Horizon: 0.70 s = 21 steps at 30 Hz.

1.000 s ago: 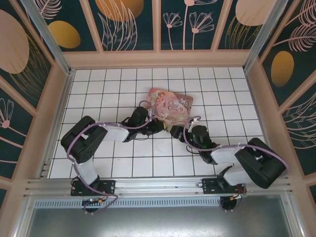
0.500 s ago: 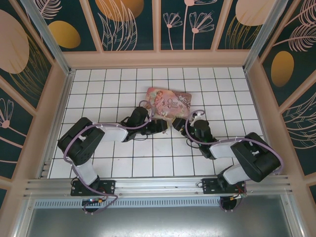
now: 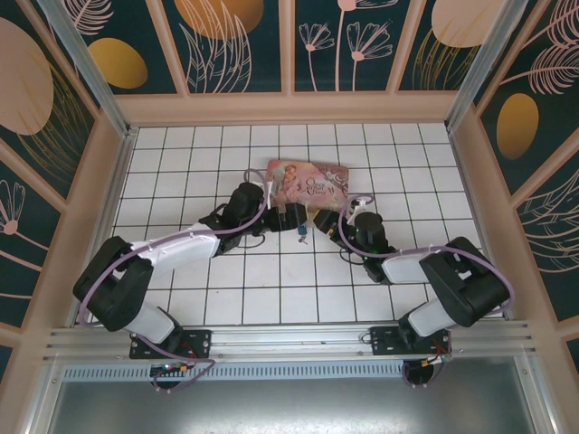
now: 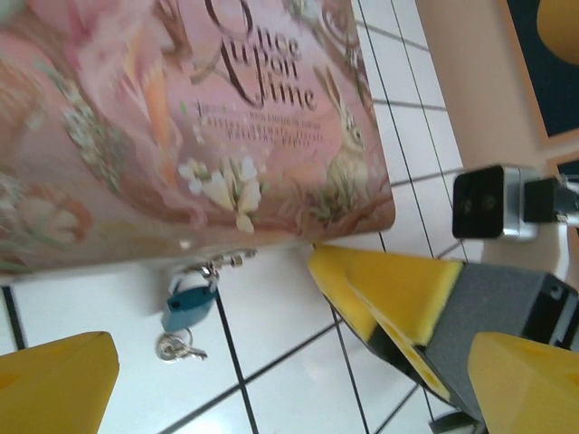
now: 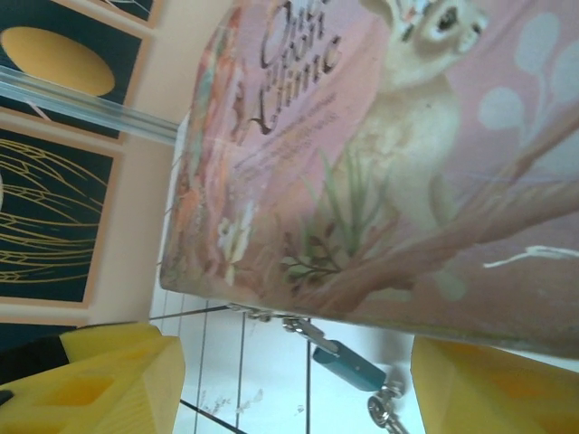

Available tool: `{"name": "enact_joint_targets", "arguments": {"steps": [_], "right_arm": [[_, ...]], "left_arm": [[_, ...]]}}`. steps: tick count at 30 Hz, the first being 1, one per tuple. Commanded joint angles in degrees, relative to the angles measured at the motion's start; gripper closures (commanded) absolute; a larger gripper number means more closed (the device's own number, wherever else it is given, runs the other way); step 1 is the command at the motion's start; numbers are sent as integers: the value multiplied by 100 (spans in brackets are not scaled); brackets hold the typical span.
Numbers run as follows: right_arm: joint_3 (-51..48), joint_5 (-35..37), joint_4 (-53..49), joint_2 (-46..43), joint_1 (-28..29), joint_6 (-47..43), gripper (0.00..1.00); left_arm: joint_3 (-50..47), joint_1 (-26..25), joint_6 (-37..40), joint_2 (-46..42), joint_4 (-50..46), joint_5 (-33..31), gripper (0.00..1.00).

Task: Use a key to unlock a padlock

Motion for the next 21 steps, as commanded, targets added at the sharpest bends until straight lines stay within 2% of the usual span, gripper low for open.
{"name": "enact_joint_targets", "arguments": {"steps": [1,7,12,21], "right_arm": [[-124,-13,-110,-449,-26,-49,32],[-147,136,-929,-1009,-14,-387,30],[-214,133,-1367,-1276,23,-601,30],[-508,650,-1428,-1394,434,-976,31]], "left_arm": [[229,-4,393,-308,-565,-800,2],[434,-5,606,-565,-773,-1589,1],[668,4,769,-533,-799,-1975,1],[1036,5,1070,-351,-602,-2451,1]]}}
